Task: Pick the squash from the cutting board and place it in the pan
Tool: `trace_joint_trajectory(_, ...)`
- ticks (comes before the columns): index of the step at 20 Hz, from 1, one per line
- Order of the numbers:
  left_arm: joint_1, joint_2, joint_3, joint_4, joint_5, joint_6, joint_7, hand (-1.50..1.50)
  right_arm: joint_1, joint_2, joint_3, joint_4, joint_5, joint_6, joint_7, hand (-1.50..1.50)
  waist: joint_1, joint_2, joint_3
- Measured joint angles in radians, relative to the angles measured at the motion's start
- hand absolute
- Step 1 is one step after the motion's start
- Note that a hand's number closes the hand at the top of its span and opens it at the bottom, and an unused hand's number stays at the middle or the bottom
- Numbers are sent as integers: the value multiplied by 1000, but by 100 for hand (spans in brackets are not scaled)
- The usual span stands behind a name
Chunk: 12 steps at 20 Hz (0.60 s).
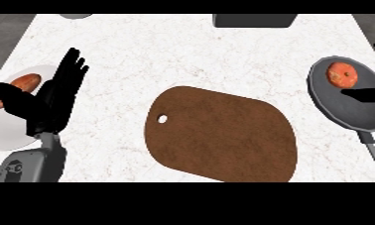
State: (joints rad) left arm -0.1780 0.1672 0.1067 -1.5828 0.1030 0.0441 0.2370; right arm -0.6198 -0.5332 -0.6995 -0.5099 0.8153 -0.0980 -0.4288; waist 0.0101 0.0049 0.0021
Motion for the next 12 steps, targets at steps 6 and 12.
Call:
trace_joint_trajectory(6, 20, 0, 7, -13, 5, -2, -3, 0, 42, -99, -156, 41, -197, 186, -86, -150, -13, -4, 0)
trace_joint_trajectory(12, 14, 9, 23, -6, 13, -5, 2, 0, 147, -235, -259, 93, -345, 448, -182, -150, -20, -5, -1)
